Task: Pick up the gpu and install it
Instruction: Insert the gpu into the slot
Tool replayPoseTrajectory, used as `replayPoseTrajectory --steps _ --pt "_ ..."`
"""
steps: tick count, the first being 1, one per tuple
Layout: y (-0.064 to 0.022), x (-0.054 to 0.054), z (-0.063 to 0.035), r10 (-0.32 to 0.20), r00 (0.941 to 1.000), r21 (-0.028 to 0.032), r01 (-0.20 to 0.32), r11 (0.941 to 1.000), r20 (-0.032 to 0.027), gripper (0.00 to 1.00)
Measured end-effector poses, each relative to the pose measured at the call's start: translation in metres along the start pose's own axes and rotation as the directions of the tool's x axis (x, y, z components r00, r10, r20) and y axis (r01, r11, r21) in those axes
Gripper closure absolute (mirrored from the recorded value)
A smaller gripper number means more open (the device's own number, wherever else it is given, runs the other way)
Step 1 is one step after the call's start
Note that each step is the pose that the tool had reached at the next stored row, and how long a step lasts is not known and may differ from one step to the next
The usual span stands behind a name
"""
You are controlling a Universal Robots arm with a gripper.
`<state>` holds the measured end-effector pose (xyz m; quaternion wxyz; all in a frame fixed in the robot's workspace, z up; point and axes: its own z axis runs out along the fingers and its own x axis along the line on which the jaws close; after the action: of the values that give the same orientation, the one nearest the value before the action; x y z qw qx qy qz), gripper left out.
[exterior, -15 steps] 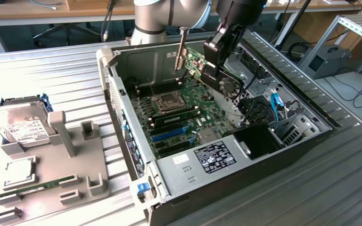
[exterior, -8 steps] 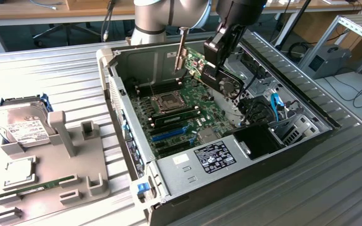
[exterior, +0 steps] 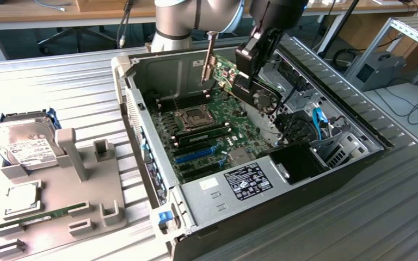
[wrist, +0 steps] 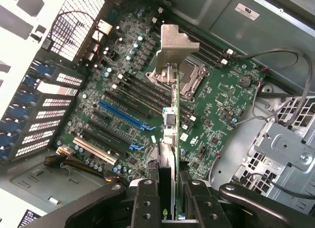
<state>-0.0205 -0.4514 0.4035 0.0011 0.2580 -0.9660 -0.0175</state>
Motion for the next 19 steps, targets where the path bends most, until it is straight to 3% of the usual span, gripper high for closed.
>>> replayPoseTrajectory --steps 19 --pt "0.0 0.0 0.0008 -0.016 0.9999 -0.0001 0.016 0.9999 -0.0005 0.74"
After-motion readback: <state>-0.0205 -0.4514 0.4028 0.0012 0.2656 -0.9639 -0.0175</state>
